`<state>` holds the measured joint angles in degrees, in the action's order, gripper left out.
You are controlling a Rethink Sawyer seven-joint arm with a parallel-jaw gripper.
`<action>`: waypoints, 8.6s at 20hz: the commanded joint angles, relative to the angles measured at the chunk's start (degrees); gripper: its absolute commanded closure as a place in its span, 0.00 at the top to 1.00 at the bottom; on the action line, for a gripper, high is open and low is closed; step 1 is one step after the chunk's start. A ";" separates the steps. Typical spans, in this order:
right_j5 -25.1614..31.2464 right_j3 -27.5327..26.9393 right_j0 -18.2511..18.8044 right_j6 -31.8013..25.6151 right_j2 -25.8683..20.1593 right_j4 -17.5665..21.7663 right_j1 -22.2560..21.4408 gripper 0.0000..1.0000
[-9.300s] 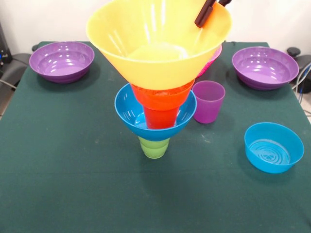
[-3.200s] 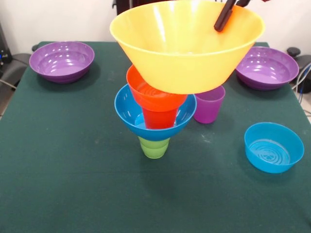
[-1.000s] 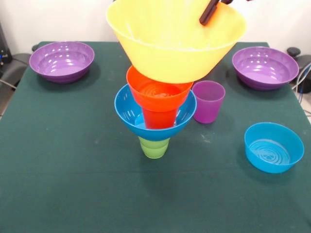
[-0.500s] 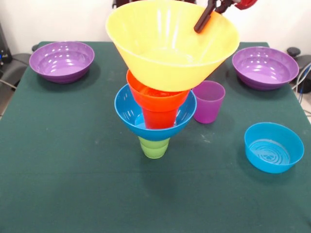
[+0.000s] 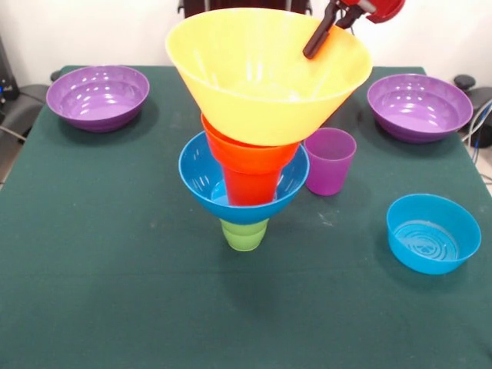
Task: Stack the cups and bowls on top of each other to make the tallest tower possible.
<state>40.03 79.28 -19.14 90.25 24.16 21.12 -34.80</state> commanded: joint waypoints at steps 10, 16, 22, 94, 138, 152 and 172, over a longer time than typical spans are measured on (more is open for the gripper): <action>-1.55 3.39 -0.66 10.26 -2.82 0.03 2.41 0.00; -1.85 3.61 -0.37 10.16 -3.03 -0.25 1.92 0.00; -2.74 4.13 -0.05 10.04 -3.23 -0.13 1.97 0.00; -1.69 4.43 2.54 7.11 -7.03 -1.94 1.51 0.00; 1.94 3.41 3.28 4.27 -7.41 -3.55 -0.69 0.00; 1.23 2.68 3.50 4.69 -7.86 -3.65 0.42 0.00; 1.74 1.06 5.45 3.01 -9.94 -4.28 1.65 0.00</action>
<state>40.04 80.41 -15.76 90.25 22.41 18.08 -36.18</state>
